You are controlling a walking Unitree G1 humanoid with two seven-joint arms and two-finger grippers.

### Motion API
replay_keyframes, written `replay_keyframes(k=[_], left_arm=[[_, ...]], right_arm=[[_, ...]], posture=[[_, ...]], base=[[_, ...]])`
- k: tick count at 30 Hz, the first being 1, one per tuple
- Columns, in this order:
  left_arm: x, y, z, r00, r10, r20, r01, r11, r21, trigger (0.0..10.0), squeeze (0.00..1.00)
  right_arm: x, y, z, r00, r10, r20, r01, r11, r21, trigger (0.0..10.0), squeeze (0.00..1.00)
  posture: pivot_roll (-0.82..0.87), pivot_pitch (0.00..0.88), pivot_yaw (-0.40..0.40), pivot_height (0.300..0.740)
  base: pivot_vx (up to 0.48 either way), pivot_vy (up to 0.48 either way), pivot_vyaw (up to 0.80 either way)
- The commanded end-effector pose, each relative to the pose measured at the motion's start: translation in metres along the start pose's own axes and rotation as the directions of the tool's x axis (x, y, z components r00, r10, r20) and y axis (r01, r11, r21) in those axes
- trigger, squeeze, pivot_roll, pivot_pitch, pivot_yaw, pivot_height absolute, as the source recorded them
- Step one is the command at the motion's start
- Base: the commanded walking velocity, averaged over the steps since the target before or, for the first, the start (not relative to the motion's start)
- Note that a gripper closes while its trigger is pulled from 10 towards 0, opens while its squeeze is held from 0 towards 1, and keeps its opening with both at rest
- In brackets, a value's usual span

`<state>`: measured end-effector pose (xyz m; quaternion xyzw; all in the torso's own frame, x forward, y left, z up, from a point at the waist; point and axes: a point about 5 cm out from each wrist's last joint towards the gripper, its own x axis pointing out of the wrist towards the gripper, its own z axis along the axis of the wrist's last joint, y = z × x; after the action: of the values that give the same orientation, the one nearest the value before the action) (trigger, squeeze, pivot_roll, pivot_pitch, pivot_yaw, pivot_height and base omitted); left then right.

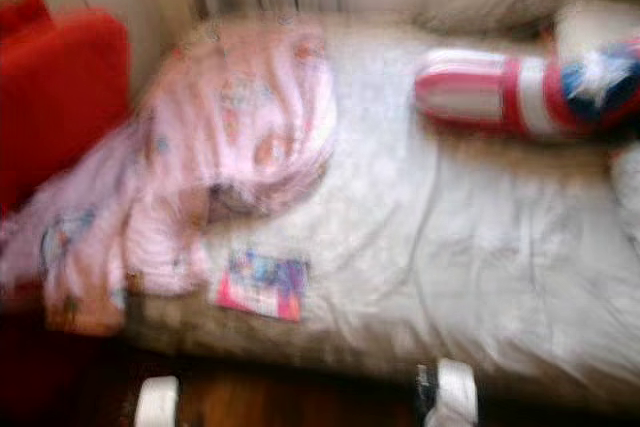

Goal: Clean up the room

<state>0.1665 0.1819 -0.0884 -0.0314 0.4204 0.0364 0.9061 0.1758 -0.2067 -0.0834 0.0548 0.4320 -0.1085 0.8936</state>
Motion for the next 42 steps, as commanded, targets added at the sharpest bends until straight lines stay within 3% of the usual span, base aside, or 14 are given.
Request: replay_keyframes(k=[1,10,15,22,42], left_arm=[[0.0,0.0,-0.001,1.0,0.015,-0.008,-0.015,1.0,0.019,10.0,0.0],[0.007,-0.033,0.015,1.0,-0.014,0.018,0.013,0.999,0.029,10.0,0.0],[0.005,-0.016,0.012,1.0,0.009,0.013,-0.009,1.0,0.026,10.0,0.0],[0.005,-0.014,0.012,1.0,0.013,0.015,-0.013,1.0,0.024,10.0,0.0],[0.005,-0.013,0.011,1.0,-0.004,0.017,0.004,1.0,0.026,10.0,0.0]], right_arm=[[-0.001,0.005,-0.006,1.0,0.008,-0.019,-0.008,1.0,0.014,10.0,0.0],[-0.001,0.005,-0.005,1.0,0.01,-0.019,-0.01,1.0,0.013,10.0,0.0],[-0.001,0.006,-0.005,1.0,0.013,-0.018,-0.012,1.0,0.011,10.0,0.0],[-0.001,0.006,-0.005,1.0,0.016,-0.019,-0.016,1.0,0.008,10.0,0.0],[-0.001,0.007,-0.006,1.0,0.021,-0.021,-0.021,1.0,0.01,10.0,0.0]], posture=[[0.04,0.131,0.015,0.74],[0.04,0.135,0.013,0.74],[0.04,0.138,0.012,0.74],[0.04,0.14,0.013,0.74],[0.04,0.131,0.014,0.74]], base=[[0.0,0.48,0.0],[0.0,0.48,0.0],[0.0,0.48,0.0],[0.0,0.461,0.0],[0.012,0.0,0.0]])
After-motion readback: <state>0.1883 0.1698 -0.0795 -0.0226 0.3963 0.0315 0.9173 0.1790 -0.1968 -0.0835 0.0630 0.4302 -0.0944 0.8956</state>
